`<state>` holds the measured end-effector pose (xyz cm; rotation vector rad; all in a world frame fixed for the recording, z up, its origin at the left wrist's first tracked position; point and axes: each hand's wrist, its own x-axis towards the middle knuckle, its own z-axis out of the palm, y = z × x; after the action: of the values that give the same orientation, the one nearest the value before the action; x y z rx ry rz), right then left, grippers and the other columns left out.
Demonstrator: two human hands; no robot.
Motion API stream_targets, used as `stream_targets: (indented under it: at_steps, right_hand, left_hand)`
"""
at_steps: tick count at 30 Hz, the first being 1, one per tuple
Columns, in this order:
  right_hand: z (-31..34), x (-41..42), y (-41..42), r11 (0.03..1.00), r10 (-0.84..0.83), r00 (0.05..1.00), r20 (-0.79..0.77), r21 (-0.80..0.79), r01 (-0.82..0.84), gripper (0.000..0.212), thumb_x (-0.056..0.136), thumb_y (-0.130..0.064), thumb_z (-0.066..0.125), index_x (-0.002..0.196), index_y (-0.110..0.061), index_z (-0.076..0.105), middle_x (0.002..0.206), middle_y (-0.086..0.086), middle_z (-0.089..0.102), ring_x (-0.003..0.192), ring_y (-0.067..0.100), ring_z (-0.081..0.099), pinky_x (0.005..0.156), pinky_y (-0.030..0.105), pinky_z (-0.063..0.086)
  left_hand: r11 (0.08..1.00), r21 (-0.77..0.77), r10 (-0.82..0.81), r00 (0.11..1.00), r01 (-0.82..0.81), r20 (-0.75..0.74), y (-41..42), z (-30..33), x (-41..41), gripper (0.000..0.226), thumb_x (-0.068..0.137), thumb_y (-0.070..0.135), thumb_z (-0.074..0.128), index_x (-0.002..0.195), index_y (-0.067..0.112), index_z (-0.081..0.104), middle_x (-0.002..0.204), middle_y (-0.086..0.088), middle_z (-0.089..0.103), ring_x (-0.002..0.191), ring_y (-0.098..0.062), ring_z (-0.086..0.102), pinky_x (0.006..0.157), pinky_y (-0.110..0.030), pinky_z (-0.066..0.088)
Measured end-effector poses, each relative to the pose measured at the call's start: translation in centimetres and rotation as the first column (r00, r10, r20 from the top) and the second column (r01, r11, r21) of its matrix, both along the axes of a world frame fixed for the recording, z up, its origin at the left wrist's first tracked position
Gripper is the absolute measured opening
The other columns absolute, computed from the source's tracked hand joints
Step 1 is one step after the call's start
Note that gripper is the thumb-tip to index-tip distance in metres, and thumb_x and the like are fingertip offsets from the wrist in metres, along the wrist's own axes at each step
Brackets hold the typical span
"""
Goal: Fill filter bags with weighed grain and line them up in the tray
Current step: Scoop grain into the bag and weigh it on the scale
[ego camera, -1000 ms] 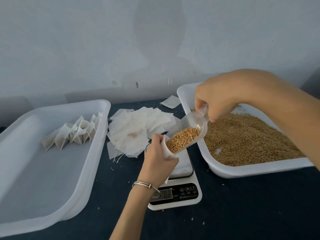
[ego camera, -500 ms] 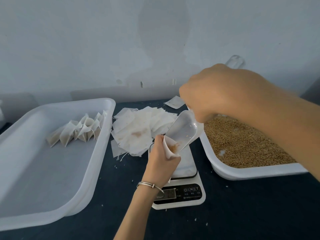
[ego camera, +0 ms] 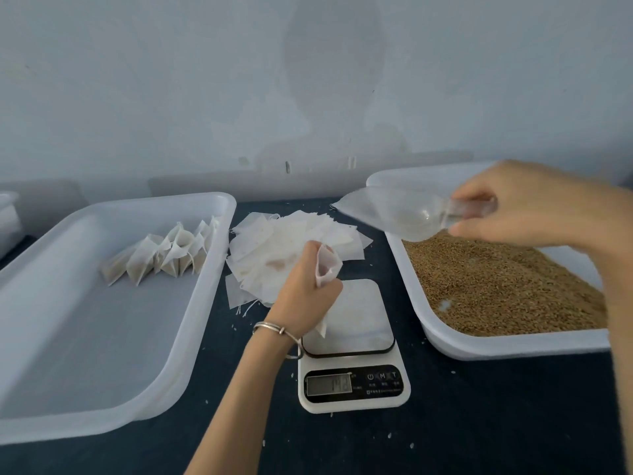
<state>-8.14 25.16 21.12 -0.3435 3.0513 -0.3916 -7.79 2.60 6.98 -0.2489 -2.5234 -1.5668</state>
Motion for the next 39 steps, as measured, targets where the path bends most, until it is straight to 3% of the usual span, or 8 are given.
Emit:
stream_targets:
  at_steps: [3, 6, 11, 17, 23, 27, 31, 39]
  right_hand:
    - [-3.1, 1.1, 1.8, 0.967, -0.154, 0.988, -0.021, -0.207, 0.147, 0.006, 0.081, -0.034, 0.068, 0.077, -0.030, 0.066, 0.076, -0.008, 0.065, 0.072, 0.011, 0.059, 0.059, 0.023, 0.038]
    - [-6.0, 2.2, 3.1, 0.921, -0.267, 0.964, -0.016, -0.300, 0.250, 0.019, 0.082, -0.032, 0.069, 0.071, -0.041, 0.057, 0.076, -0.013, 0.063, 0.070, 0.008, 0.056, 0.055, 0.021, 0.033]
    - [-8.4, 3.5, 4.4, 0.840, -0.412, 0.908, -0.072, -0.415, 0.349, 0.011, 0.083, -0.029, 0.068, 0.084, -0.035, 0.060, 0.075, -0.020, 0.056, 0.068, 0.000, 0.046, 0.057, 0.028, 0.031]
    - [-9.1, 3.9, 4.0, 0.819, -0.441, 0.894, -0.075, -0.442, 0.367, 0.013, 0.083, -0.023, 0.068, 0.082, -0.033, 0.060, 0.074, -0.022, 0.053, 0.066, -0.002, 0.042, 0.063, 0.031, 0.034]
    - [-10.0, 3.7, 3.6, 0.822, -0.476, 0.876, -0.080, -0.395, 0.411, 0.011, 0.082, -0.025, 0.070, 0.088, -0.030, 0.063, 0.071, -0.023, 0.048, 0.070, 0.011, 0.045, 0.068, 0.035, 0.038]
    - [-10.2, 3.2, 3.4, 0.821, -0.507, 0.855, -0.112, -0.364, 0.439, 0.028, 0.081, -0.027, 0.071, 0.108, -0.023, 0.067, 0.073, -0.018, 0.050, 0.079, 0.014, 0.047, 0.072, 0.033, 0.037]
    - [-10.3, 3.2, 3.4, 0.837, -0.482, 0.866, -0.134, -0.363, 0.410, 0.018, 0.079, -0.027, 0.072, 0.096, -0.029, 0.067, 0.071, -0.029, 0.047, 0.064, 0.002, 0.044, 0.064, 0.031, 0.035]
    - [-11.0, 3.0, 4.0, 0.843, -0.477, 0.867, -0.141, -0.351, 0.407, 0.022, 0.078, -0.027, 0.073, 0.100, -0.026, 0.068, 0.071, -0.030, 0.044, 0.074, 0.012, 0.046, 0.070, 0.032, 0.037]
  left_hand:
    - [0.979, -0.179, -0.083, 0.994, 0.094, 0.069, 1.1, -0.4, -0.6, 0.024, 0.080, -0.002, 0.048, 0.097, 0.013, 0.041, 0.084, -0.001, 0.047, 0.071, -0.014, 0.044, 0.063, -0.025, 0.039]
    - [0.945, -0.312, -0.075, 0.992, 0.102, 0.097, 2.1, -1.3, -0.7, 0.033, 0.081, 0.007, 0.055, 0.106, 0.017, 0.036, 0.081, 0.005, 0.046, 0.072, -0.015, 0.045, 0.056, -0.019, 0.033]
    - [0.985, -0.174, -0.013, 1.000, 0.016, 0.021, 3.2, -2.0, -0.4, 0.051, 0.077, 0.005, 0.065, 0.121, 0.014, 0.041, 0.108, -0.002, 0.054, 0.100, -0.019, 0.051, 0.082, -0.024, 0.042]
    - [1.000, -0.010, 0.011, 0.999, -0.011, -0.035, 2.4, -1.7, 0.5, 0.066, 0.079, 0.025, 0.074, 0.134, 0.022, 0.038, 0.124, 0.010, 0.051, 0.121, -0.001, 0.045, 0.098, -0.010, 0.032]
    - [0.811, 0.529, 0.382, 0.910, -0.248, -0.159, -0.6, -0.5, 3.3, 0.012, 0.086, 0.029, 0.055, 0.094, 0.021, 0.059, 0.092, -0.001, 0.067, 0.091, -0.012, 0.064, 0.082, -0.021, 0.051]
    - [0.743, 0.561, 0.494, 0.864, -0.365, -0.093, -2.5, -0.9, 4.6, 0.011, 0.090, 0.018, 0.051, 0.085, 0.015, 0.060, 0.071, 0.004, 0.061, 0.072, -0.007, 0.059, 0.075, -0.026, 0.053]
    - [0.735, 0.538, 0.523, 0.850, -0.413, -0.063, -3.0, -1.1, 4.8, 0.017, 0.094, 0.009, 0.049, 0.084, 0.015, 0.061, 0.068, 0.006, 0.059, 0.068, -0.004, 0.057, 0.072, -0.025, 0.052]
    - [0.764, 0.515, 0.495, 0.865, -0.389, -0.081, -2.5, -1.1, 4.7, 0.011, 0.091, 0.014, 0.052, 0.085, 0.014, 0.061, 0.069, 0.004, 0.059, 0.068, -0.005, 0.057, 0.072, -0.026, 0.052]
